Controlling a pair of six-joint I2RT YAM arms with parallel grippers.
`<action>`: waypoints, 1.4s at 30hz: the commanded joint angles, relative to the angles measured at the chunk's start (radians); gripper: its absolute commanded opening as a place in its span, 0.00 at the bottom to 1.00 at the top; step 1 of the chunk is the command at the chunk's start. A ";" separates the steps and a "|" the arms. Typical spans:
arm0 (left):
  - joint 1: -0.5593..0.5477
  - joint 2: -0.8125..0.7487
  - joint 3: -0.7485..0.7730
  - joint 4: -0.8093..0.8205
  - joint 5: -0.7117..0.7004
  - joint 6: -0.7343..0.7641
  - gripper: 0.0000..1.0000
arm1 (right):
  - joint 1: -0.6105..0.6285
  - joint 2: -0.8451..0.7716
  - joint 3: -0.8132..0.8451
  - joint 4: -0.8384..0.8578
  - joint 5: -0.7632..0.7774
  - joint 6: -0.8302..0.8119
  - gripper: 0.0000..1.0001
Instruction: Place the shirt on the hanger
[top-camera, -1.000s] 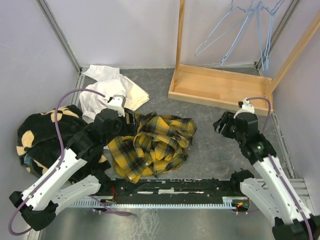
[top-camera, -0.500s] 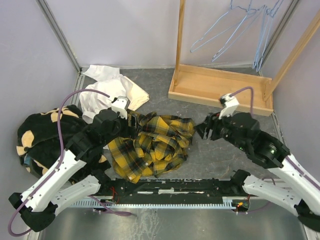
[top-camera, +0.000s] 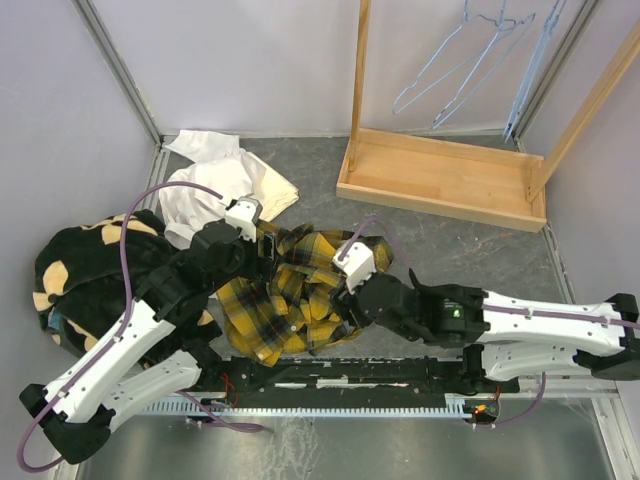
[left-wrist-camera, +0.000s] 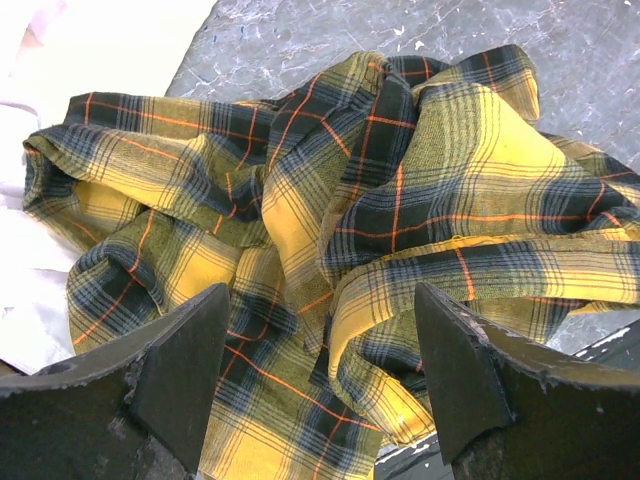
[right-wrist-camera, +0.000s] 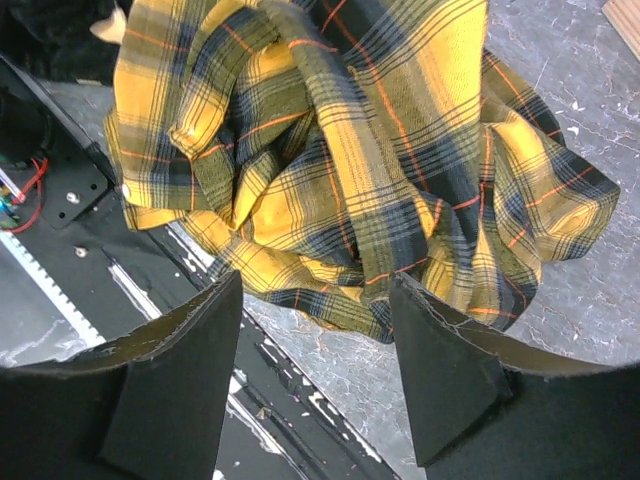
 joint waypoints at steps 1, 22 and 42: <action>0.004 -0.015 -0.017 0.043 -0.024 -0.038 0.81 | 0.039 0.048 -0.019 0.041 0.136 -0.005 0.68; 0.005 -0.060 -0.082 0.066 -0.097 -0.199 0.81 | -0.061 0.264 -0.068 0.156 0.365 0.099 0.26; 0.005 0.011 -0.121 0.138 0.078 -0.164 0.76 | -0.418 0.371 0.119 0.150 -0.098 0.023 0.02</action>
